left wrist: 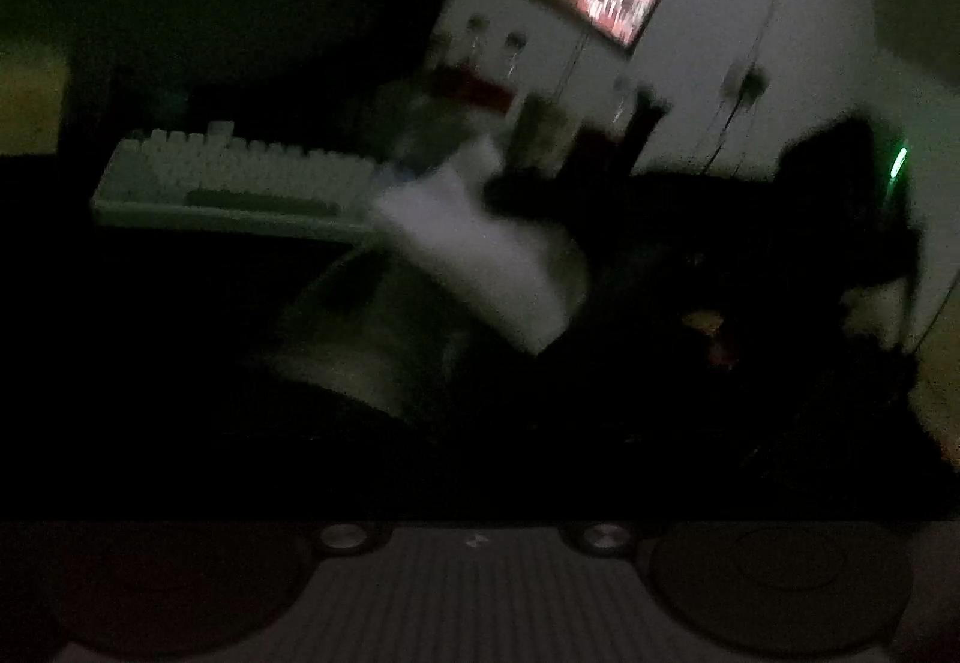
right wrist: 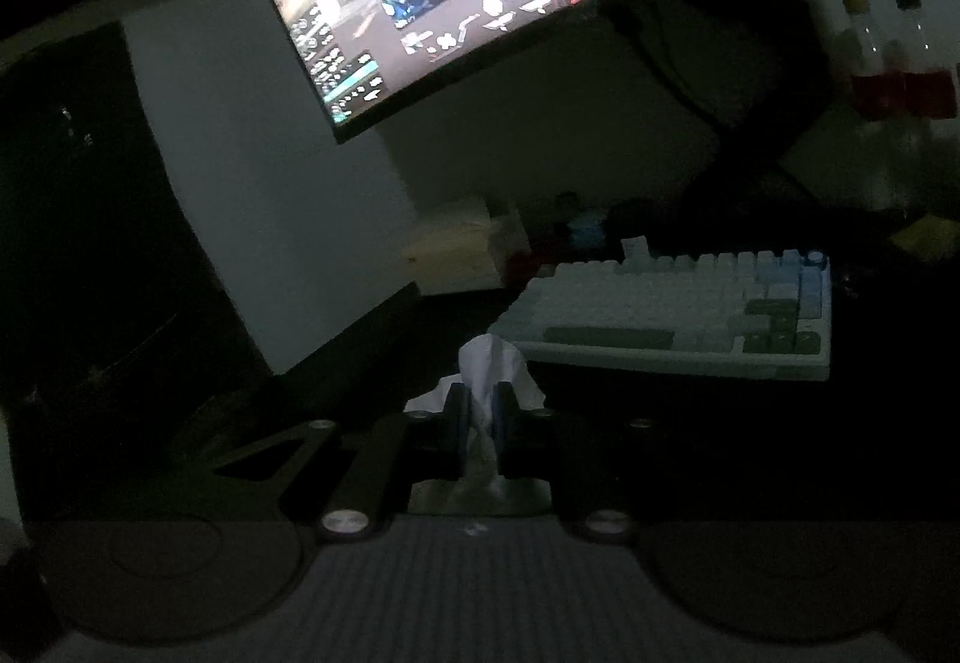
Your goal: Clean container
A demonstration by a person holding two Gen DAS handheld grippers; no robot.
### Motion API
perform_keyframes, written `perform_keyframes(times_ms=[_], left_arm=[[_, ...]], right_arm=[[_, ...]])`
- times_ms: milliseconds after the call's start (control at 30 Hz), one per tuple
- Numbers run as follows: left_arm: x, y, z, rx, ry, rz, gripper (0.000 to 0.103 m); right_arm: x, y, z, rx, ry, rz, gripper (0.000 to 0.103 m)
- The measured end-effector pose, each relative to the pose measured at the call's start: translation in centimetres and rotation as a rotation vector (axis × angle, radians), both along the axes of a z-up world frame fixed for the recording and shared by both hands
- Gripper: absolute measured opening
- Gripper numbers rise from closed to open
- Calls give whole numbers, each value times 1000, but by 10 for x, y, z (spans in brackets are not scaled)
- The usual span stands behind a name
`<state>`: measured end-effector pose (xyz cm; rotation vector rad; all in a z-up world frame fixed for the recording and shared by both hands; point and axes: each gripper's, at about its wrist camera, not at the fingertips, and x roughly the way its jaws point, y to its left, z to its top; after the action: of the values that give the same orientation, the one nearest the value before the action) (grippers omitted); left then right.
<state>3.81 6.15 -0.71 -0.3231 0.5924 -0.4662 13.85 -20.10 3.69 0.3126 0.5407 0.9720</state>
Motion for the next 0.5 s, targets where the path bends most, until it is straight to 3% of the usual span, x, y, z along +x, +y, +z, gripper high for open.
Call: perform_keyframes(times_ms=[67, 100, 133, 167, 233, 333, 433, 500], left_arm=[[-6, 8, 3, -53, 6, 6, 8], [-9, 7, 3, -16, 0, 13, 9], [-12, 5, 3, 22, -6, 20, 15], [-16, 1, 2, 78, -17, 38, 31], [-24, -5, -1, 123, -41, 21, 50], [-33, -18, -8, 204, -60, -11, 50], [-33, -24, -21, 274, -43, 27, 54], [-33, -19, -27, 270, -36, 51, 59]], right_arm=[[-7, 1, 2, -5, -8, 5, 11], [-9, 2, 3, -8, -11, 8, 11], [-11, 4, 3, -15, -13, 14, 11], [-13, 7, 4, -26, -16, 25, 11], [-17, 15, 4, -49, -16, 51, 11], [-19, 32, 2, -58, -21, 137, 11], [-15, 56, 1, -87, -29, 226, 11], [-11, 70, 1, -112, -53, 275, 11]])
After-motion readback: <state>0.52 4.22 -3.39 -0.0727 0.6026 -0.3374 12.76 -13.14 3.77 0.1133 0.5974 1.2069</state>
